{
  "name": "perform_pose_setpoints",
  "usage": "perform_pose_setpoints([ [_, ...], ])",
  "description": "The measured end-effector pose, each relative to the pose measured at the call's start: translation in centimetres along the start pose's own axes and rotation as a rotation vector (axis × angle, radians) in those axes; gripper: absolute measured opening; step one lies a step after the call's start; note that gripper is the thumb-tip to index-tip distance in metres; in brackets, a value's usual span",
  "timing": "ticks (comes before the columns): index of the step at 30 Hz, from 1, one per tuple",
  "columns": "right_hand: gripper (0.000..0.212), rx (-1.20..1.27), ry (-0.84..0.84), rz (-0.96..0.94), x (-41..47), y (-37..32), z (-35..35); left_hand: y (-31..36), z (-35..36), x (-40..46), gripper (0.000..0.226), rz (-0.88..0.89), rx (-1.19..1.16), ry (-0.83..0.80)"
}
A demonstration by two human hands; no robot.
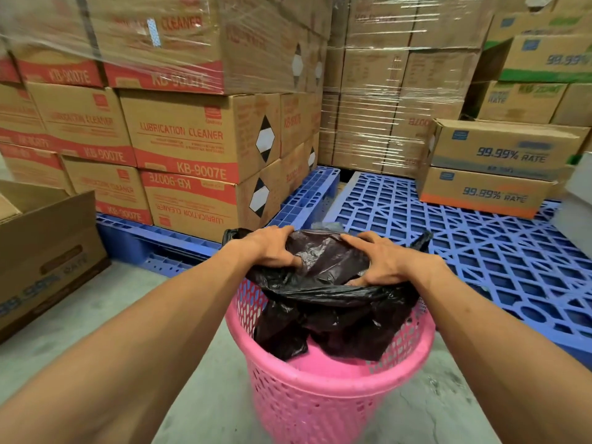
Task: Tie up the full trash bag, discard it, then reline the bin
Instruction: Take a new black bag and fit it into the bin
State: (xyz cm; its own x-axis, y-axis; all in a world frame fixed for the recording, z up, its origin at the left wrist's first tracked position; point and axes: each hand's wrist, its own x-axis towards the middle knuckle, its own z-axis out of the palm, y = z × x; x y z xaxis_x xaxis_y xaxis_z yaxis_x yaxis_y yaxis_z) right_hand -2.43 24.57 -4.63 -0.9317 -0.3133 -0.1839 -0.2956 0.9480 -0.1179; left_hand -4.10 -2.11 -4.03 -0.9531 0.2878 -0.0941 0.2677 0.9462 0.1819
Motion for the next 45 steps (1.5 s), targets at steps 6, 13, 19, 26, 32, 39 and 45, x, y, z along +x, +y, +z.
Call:
perform_pose_setpoints([
  [6, 0.088, 0.107, 0.042, 0.010, 1.8, 1.2, 2.0, -2.6, 1.8, 1.8, 0.080, -0.074, -0.129, 0.024],
  [13, 0.083, 0.185, 0.084, -0.027, 0.7, 2.0, 1.4, -4.3, 1.5, -0.3, 0.078, 0.066, -0.218, 0.228],
  [19, 0.092, 0.280, 0.123, 0.008, -2.0, 1.9, 2.0, -4.7, 2.1, -2.9, 0.059, 0.055, -0.379, 0.352],
  [26, 0.071, 0.467, 0.291, 0.071, -6.3, 0.9, 2.9, -4.3, 3.0, -5.8, 0.039, -0.258, -0.851, 0.458],
  [32, 0.053, 0.452, 0.202, 0.036, -9.0, 0.3, 2.6, -3.1, 2.6, -8.4, 0.044, 0.014, -0.441, 0.291],
  [39, 0.045, 0.488, 0.209, -0.007, -12.4, 0.5, 1.7, -2.5, 0.8, -11.9, 0.047, 0.092, -0.390, 0.030],
  [45, 0.052, 0.585, 0.127, -0.050, -14.5, 0.3, 2.7, -4.0, 0.2, -13.8, 0.070, 0.198, -0.331, -0.071],
])
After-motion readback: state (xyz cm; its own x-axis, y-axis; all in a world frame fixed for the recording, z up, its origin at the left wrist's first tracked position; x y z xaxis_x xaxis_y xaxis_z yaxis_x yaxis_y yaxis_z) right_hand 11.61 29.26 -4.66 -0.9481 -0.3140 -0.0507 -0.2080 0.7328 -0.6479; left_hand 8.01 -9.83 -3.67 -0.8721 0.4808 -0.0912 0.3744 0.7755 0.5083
